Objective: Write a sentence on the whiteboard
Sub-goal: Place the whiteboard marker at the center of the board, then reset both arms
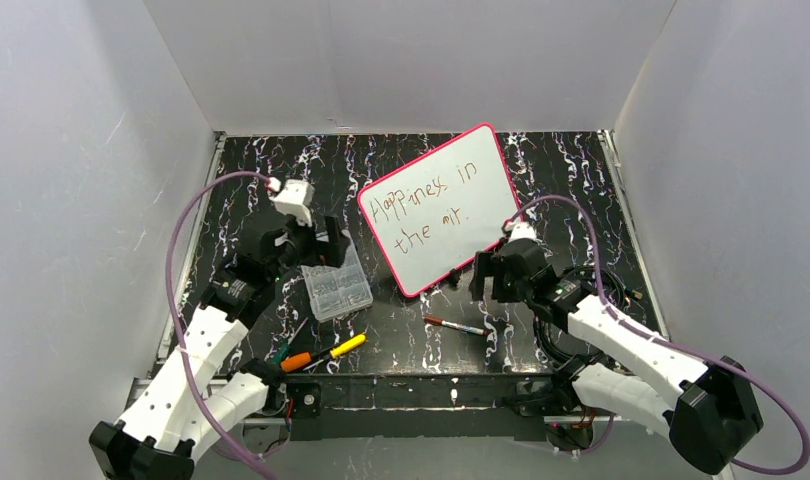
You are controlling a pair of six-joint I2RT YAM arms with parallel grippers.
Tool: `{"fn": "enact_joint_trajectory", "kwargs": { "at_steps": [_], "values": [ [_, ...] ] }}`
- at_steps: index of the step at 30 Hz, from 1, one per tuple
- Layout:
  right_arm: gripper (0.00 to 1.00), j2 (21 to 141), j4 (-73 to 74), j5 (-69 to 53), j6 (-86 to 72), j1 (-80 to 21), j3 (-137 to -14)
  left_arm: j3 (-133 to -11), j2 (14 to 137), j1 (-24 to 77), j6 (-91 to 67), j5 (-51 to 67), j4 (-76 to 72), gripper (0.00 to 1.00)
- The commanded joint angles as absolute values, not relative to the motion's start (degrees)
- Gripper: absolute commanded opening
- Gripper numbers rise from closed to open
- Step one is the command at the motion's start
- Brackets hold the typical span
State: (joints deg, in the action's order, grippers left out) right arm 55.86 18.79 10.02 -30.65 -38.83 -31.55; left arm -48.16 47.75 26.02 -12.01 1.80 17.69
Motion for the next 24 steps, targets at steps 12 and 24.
{"fn": "enact_joint_trajectory", "kwargs": {
  "at_steps": [12, 24],
  "values": [
    [0.99, 31.96, 0.64, 37.03, -4.94, -33.22, -32.75, -46.84, 37.9, 16.45, -11.58, -33.28, 20.02, 0.98],
    [0.99, 24.28, -3.34, 37.53, -2.67, -33.22, -29.97, -45.42, 34.13, 16.51, -11.34, -32.93, 19.28, 0.98]
  ]
}}
